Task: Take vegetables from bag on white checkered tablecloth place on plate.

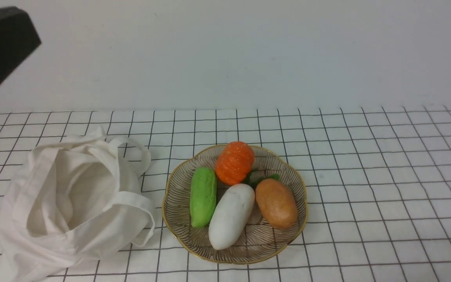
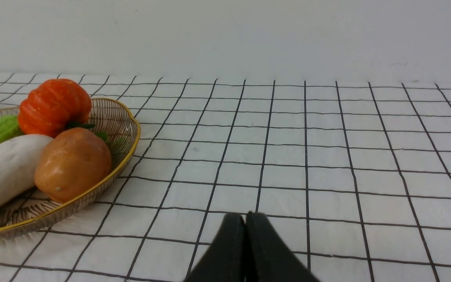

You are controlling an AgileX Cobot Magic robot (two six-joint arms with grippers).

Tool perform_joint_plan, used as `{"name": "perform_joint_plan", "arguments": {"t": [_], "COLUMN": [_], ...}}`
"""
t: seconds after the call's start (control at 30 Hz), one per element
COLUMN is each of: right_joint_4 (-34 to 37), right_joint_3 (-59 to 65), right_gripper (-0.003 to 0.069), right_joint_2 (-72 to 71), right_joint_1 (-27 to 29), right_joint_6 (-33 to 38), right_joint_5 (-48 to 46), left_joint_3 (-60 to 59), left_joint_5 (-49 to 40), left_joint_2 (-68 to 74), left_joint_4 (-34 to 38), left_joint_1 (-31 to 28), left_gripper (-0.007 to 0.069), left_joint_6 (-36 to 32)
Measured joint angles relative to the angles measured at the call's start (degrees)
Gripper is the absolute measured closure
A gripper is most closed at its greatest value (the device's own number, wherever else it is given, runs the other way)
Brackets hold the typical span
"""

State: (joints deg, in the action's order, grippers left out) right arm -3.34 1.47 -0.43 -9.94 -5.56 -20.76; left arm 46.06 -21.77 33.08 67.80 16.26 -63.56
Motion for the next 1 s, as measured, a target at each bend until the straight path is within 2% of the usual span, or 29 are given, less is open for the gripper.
{"name": "perform_joint_plan", "arguments": {"t": [0.1,0.2,0.3,0.4,0.43,0.47,0.6,0.7,0.87,1.0], "right_joint_4": [0.0,0.0,0.0,0.0,0.0,0.0,0.0,0.0,0.0,0.06], "right_joint_3": [0.0,0.0,0.0,0.0,0.0,0.0,0.0,0.0,0.0,0.0], "right_gripper": [0.0673,0.0673,0.0673,0.0673,0.0673,0.0673,0.0673,0.0673,0.0673,0.0673], "right_joint_2": [0.0,0.0,0.0,0.0,0.0,0.0,0.0,0.0,0.0,0.0], "right_joint_1": [0.0,0.0,0.0,0.0,0.0,0.0,0.0,0.0,0.0,0.0], "right_joint_6": [0.0,0.0,0.0,0.0,0.0,0.0,0.0,0.0,-0.17,-0.17], "right_joint_5": [0.0,0.0,0.0,0.0,0.0,0.0,0.0,0.0,0.0,0.0], "left_joint_3": [-2.02,-7.05,-12.01,-22.43,-25.75,-26.28,-34.64,-38.68,-43.72,-47.11], "left_joint_5": [2.37,8.25,12.57,16.26,16.98,17.07,16.63,13.5,9.04,7.46], "left_joint_2": [-2.93,-7.11,-11.06,-17.77,-20.12,-20.87,-27.37,-31.73,-33.67,-33.67], "left_joint_4": [-0.51,-2.9,-7.98,-22.28,-29.01,-29.97,-47.44,-55.93,-60.12,-61.33], "left_joint_1": [0.0,0.0,0.0,0.0,0.0,0.0,-1.38,-5.62,-12.42,-13.87], "left_gripper": [0.0632,0.0632,0.0632,0.0632,0.0632,0.0632,0.0632,0.0632,0.0632,0.0632], "left_joint_6": [0.66,5.16,12.95,26.99,33.25,34.15,49.92,59.31,63.56,63.56]}}
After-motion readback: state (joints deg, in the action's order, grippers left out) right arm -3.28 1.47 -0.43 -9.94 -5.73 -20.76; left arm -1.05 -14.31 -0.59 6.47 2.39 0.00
